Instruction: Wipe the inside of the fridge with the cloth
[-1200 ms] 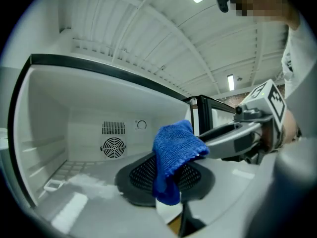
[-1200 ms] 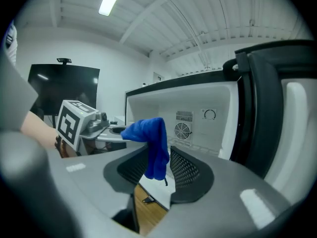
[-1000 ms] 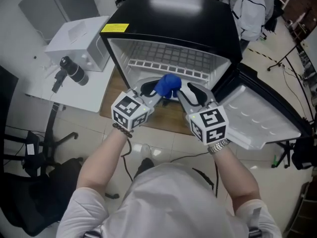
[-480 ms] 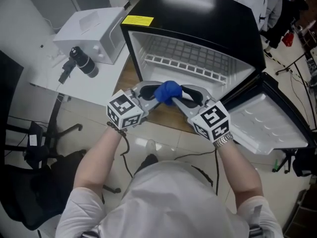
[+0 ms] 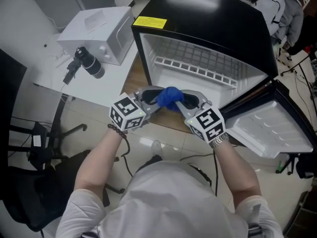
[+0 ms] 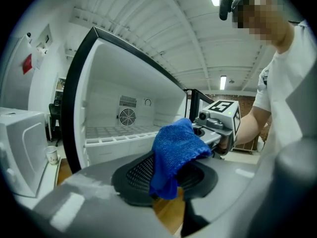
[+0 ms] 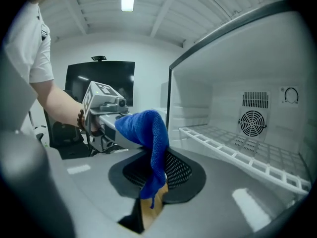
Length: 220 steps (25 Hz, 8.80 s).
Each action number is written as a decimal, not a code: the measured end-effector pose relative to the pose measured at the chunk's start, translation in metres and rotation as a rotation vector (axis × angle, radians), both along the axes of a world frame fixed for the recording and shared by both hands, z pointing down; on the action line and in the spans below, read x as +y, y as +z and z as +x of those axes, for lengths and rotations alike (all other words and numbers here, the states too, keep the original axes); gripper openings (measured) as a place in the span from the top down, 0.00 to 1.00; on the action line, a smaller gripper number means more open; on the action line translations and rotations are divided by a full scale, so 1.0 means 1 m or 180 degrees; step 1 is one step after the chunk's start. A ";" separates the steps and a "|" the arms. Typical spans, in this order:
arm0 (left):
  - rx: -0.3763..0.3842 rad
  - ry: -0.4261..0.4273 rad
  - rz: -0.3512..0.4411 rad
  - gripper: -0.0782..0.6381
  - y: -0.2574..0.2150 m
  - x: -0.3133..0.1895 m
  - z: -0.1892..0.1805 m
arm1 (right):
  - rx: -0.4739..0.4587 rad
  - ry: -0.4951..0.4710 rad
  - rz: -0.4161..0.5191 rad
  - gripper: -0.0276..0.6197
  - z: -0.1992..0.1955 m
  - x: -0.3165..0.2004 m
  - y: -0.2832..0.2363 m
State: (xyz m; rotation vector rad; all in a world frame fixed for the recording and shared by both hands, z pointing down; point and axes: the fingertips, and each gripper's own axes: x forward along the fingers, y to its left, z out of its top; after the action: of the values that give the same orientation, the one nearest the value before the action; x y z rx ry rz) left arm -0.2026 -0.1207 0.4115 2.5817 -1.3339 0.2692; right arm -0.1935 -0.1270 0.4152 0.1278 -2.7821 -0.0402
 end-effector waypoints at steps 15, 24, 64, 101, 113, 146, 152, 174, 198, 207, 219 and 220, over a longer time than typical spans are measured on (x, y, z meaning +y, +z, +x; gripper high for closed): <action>-0.0275 -0.0799 -0.0324 0.54 0.060 -0.010 -0.097 | 0.0096 0.0786 -0.0123 0.88 -0.071 -0.054 0.090; -0.0421 -0.1072 -0.0285 0.54 0.074 -0.036 -0.119 | 0.0024 0.1079 -0.0263 0.88 -0.108 -0.075 0.125; -0.0362 -0.1477 -0.0133 0.64 0.079 -0.061 -0.134 | -0.0340 0.2171 -0.0379 0.89 -0.147 -0.202 0.155; -0.0424 -0.1677 -0.0099 0.65 0.080 -0.062 -0.137 | -0.0424 0.2714 -0.0174 0.89 -0.099 -0.260 0.155; -0.0433 -0.1776 -0.0101 0.66 0.080 -0.062 -0.138 | -0.0406 0.2979 -0.0152 0.89 -0.041 -0.276 0.152; -0.0488 -0.1855 -0.0116 0.67 0.082 -0.063 -0.141 | -0.0222 0.3961 -0.0126 0.89 0.102 -0.312 0.152; -0.0490 -0.1854 -0.0113 0.67 0.082 -0.063 -0.141 | -0.0250 0.4097 -0.0183 0.89 0.114 -0.313 0.153; -0.0434 -0.1724 -0.0103 0.67 0.081 -0.063 -0.139 | -0.0653 0.2840 -0.0370 0.89 -0.062 -0.212 0.112; -0.0345 -0.1669 -0.0037 0.68 0.080 -0.062 -0.138 | 0.0303 0.2740 -0.0427 0.89 -0.113 -0.209 0.181; -0.0356 -0.1716 -0.0033 0.67 0.080 -0.062 -0.139 | 0.0317 0.2880 -0.0416 0.89 -0.084 -0.219 0.183; -0.0380 -0.1764 -0.0044 0.67 0.081 -0.062 -0.140 | 0.0360 0.3110 -0.0408 0.89 -0.035 -0.231 0.186; -0.0380 -0.1768 -0.0045 0.68 0.081 -0.062 -0.140 | 0.0364 0.3131 -0.0406 0.89 -0.031 -0.232 0.185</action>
State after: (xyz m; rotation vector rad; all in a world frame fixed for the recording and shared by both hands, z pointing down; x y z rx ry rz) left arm -0.3422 -0.1827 0.4926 2.0948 -2.0050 0.3300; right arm -0.2245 -0.3588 0.6005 1.3605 -2.3051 0.3561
